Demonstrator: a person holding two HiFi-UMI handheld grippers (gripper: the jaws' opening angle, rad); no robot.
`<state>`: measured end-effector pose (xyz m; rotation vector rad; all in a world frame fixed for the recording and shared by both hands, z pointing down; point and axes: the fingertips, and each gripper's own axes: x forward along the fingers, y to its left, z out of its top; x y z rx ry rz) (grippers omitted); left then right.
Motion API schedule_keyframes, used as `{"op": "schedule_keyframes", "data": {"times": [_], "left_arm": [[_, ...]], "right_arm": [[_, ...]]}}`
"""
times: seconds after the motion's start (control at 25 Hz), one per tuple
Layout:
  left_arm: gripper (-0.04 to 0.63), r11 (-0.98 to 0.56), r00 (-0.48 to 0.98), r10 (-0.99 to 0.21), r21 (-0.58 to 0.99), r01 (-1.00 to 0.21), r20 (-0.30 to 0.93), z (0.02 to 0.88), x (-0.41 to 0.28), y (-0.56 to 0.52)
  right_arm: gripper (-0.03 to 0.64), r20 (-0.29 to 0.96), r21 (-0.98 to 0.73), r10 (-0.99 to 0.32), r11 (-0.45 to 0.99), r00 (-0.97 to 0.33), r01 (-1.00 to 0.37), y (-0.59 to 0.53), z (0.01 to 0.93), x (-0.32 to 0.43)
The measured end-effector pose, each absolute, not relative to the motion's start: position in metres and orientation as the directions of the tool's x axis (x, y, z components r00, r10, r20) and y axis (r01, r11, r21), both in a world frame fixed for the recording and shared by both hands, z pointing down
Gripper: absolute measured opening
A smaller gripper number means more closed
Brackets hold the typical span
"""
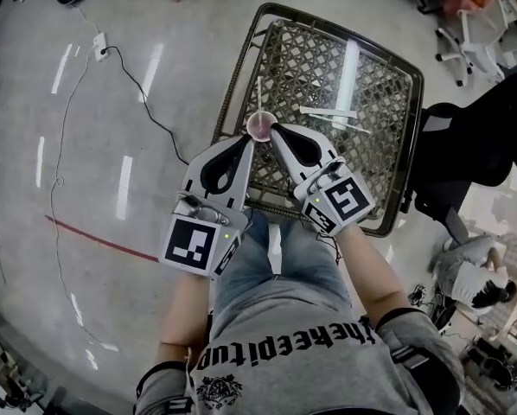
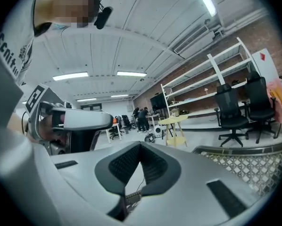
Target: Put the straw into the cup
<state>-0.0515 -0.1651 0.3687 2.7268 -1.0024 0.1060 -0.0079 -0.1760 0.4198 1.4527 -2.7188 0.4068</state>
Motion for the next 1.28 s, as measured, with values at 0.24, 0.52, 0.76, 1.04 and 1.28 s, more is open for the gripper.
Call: {"op": "schedule_keyframes", "data": {"times": [0.24, 0.52, 0.76, 1.04, 1.28], "left_arm": [[0.032, -0.710, 0.730, -0.672, 0.173, -0.683, 0.123, 0.347, -0.054, -0.149], [0.032, -0.666, 0.681, -0.727, 0.150, -0.730, 0.084, 0.326, -0.053, -0.138], [0.032, -0.639, 0.650, -0.757, 0.130, -0.758, 0.065, 0.311, -0.049, -0.128], [0.032, -0.618, 0.625, -0.779, 0.109, -0.778, 0.049, 0.298, -0.039, -0.115], [0.032, -0.606, 0.612, -0.790, 0.100, -0.789, 0.034, 0.290, -0.027, -0.105]], "right_arm": [[0.000, 0.130, -0.230, -0.765, 0.596, -0.631, -0.770, -0.156, 0.389, -0.014], [0.003, 0.096, -0.221, -0.692, 0.686, -0.715, -0.694, -0.141, 0.354, -0.018], [0.002, 0.056, -0.212, -0.652, 0.732, -0.756, -0.648, -0.131, 0.324, -0.015], [0.003, 0.036, -0.195, -0.626, 0.760, -0.779, -0.620, -0.122, 0.301, -0.004], [0.003, 0.025, -0.175, -0.598, 0.787, -0.801, -0.592, -0.111, 0.289, 0.003]]}}
